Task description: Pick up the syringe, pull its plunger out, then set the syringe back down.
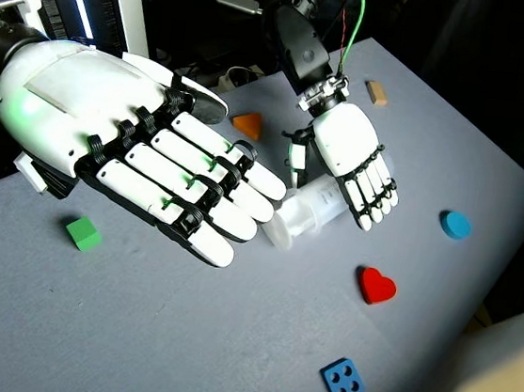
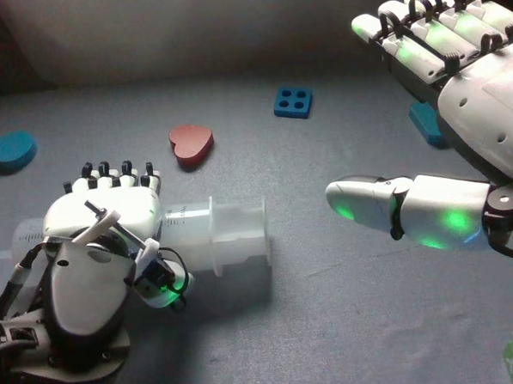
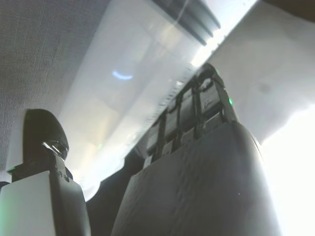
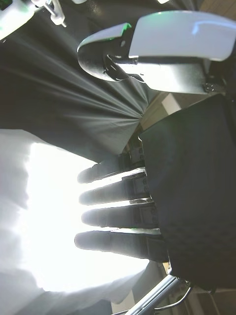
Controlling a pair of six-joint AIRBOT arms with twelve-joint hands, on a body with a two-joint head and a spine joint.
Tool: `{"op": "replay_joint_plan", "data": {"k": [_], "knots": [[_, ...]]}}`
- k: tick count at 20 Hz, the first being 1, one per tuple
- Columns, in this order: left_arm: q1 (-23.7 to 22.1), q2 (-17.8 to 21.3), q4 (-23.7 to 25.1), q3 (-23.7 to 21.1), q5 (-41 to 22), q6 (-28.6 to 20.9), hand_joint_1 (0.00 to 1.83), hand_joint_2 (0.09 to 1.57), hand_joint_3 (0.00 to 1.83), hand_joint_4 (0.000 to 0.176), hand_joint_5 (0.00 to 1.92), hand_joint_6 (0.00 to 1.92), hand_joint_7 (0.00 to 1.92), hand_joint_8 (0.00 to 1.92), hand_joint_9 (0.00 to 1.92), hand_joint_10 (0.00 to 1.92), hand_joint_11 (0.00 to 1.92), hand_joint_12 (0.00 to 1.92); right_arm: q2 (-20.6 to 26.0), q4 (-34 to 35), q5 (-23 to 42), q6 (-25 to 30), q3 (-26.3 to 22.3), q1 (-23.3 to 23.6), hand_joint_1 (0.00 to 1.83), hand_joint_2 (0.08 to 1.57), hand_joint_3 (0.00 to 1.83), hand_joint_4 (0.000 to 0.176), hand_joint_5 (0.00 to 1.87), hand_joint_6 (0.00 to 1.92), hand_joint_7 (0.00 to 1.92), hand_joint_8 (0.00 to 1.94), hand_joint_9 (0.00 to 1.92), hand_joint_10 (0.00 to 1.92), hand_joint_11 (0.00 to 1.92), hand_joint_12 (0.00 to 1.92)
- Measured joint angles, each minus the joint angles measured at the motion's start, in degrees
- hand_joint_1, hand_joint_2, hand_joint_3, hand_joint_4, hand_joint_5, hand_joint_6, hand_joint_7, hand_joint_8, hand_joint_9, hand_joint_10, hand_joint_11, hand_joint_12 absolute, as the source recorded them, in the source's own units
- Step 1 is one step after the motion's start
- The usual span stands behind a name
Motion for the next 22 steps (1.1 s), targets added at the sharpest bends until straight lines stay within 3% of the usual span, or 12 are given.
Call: {"op": "replay_joint_plan", "data": {"k": [10, 11, 13, 14, 16, 20, 21, 22], "knots": [[0.5, -0.3, 1.0, 0.5, 1.1, 0.0, 0.82, 1.07, 0.0, 0.0, 0.06, 0.0, 0.06, 0.01, 0.02, 0.01, 0.02, 0.03, 0.0, 0.0, 0.0, 0.0, 0.0, 0.0, 0.04, 0.97, 0.0, 0.0, 0.0, 0.0, 0.0, 0.0, 0.0, 0.0, 0.0, 0.29], [0.5, -0.3, 0.9, 0.5, 1.1, 0.0, 0.82, 1.07, 0.0, 0.0, 0.13, 0.0, 0.13, 0.0, 0.1, 0.0, 0.0, 0.25, 0.0, 0.0, 0.0, 0.0, 0.0, 0.0, 0.04, 0.97, 0.0, 0.0, 0.0, 0.0, 0.0, 0.0, 0.0, 0.0, 0.0, 0.32], [0.5, -0.3, 1.2, 0.4, 1.2, 0.0, 0.82, 1.07, 0.0, 0.0, 0.17, 0.0, 0.19, 0.01, 0.16, 0.01, 0.0, 0.48, 0.0, 0.0, 0.0, 0.0, 0.0, 0.0, 0.04, 0.97, 0.0, 0.0, 0.0, 0.0, 0.0, 0.0, 0.0, 0.0, 0.0, 0.32], [0.5, -0.3, 1.2, 0.4, 1.2, -0.1, 0.84, 1.07, 0.0, 0.0, 0.22, 0.01, 0.25, 0.01, 0.21, 0.01, 0.0, 0.68, 0.0, 0.0, 0.0, 0.0, 0.0, 0.0, 0.03, 0.97, 0.0, 0.0, 0.0, 0.0, 0.0, 0.0, 0.0, 0.0, 0.0, 0.26], [0.7, -0.3, 1.2, 0.4, 1.3, -0.1, 0.92, 1.08, 0.0, 0.0, 0.4, 0.02, 0.44, 0.01, 0.39, 0.03, 0.05, 1.05, 0.0, -0.2, 0.1, 0.0, 0.0, -0.3, 0.02, 0.97, 0.0, 0.0, 0.0, 0.0, 0.0, 0.0, 0.0, 0.0, 0.0, 0.25], [0.7, -0.3, 3.0, 0.3, 1.5, -0.3, 0.99, 1.14, 0.0, 0.0, 0.56, 0.01, 0.64, 0.01, 0.62, 0.05, 0.22, 1.13, 0.0, 0.0, 0.0, 0.1, 0.1, -0.3, 0.02, 0.97, 0.0, 0.0, 0.0, 0.0, 0.0, 0.0, 0.0, 0.0, 0.0, 0.24], [0.7, -0.3, 3.3, 0.2, 1.4, -0.5, 1.11, 1.16, 0.0, 0.0, 0.76, 0.03, 0.84, 0.04, 0.8, 0.09, 0.4, 1.15, 0.0, 0.0, 0.1, 0.1, 0.1, -0.3, 0.02, 0.97, 0.0, 0.0, 0.0, 0.0, 0.0, 0.0, 0.0, 0.0, 0.0, 0.22], [0.7, -0.3, 3.8, -0.1, 1.1, -0.7, 1.12, 1.19, 0.01, 0.0, 0.79, 1.0, 0.92, 0.04, 0.9, 0.13, 0.55, 1.12, 0.0, 0.0, 0.0, 0.1, 0.1, -0.3, 0.02, 0.97, 0.0, 0.0, 0.0, 0.0, 0.0, 0.0, 0.0, 0.0, 0.0, 0.22]]}}
